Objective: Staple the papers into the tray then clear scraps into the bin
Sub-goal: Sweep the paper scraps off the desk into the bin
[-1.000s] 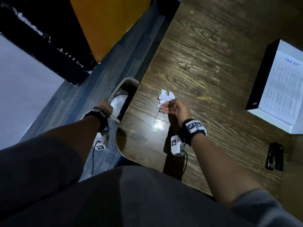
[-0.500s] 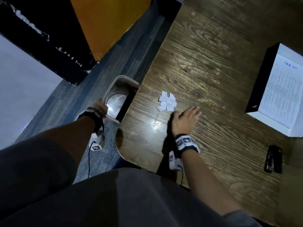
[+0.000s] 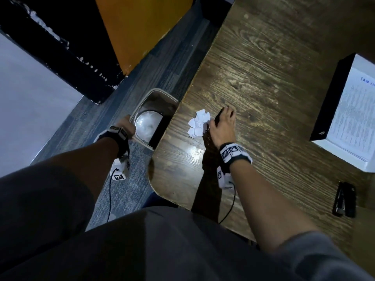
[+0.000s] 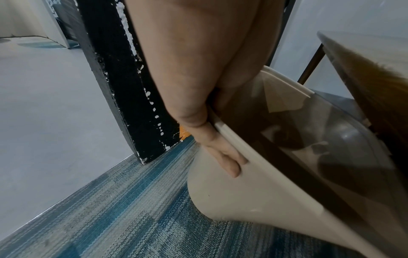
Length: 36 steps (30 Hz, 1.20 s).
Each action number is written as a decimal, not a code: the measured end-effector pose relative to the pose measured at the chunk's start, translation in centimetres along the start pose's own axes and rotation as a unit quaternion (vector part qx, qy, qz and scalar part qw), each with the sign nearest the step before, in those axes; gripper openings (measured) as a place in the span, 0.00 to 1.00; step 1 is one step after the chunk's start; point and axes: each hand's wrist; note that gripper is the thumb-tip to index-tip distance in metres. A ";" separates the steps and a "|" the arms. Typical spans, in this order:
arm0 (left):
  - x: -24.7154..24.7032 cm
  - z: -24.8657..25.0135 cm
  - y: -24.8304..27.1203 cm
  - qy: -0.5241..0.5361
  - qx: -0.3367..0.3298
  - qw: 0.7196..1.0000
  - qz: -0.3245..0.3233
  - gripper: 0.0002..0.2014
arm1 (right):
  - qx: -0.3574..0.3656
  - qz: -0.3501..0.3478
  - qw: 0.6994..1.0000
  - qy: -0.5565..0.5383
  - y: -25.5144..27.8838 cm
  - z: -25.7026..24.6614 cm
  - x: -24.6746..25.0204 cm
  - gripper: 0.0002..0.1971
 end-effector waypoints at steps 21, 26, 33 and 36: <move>0.6 -0.4 0.7 -0.011 -0.008 1.000 -0.008 0.22 | -0.105 0.041 0.992 -0.056 5.9 -2.7 -5.5 0.36; 0.4 -0.7 0.8 0.015 -0.017 1.000 -0.001 0.19 | 0.011 0.012 0.998 -0.053 6.5 -7.5 -8.7 0.37; 0.6 -1.1 1.0 0.015 -0.011 1.000 -0.001 0.18 | 0.130 -0.059 0.990 0.005 7.0 -12.1 -10.7 0.35; 0.7 -0.9 1.2 0.019 -0.010 1.000 -0.018 0.19 | 0.208 -0.129 0.968 0.057 6.6 -13.4 -11.5 0.34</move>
Point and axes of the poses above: each hand's wrist, its own y-axis away from the middle knuckle, its own x-axis out of the back of the hand, z = x × y, and after that the axes turned 1 degree about -x, right-handed
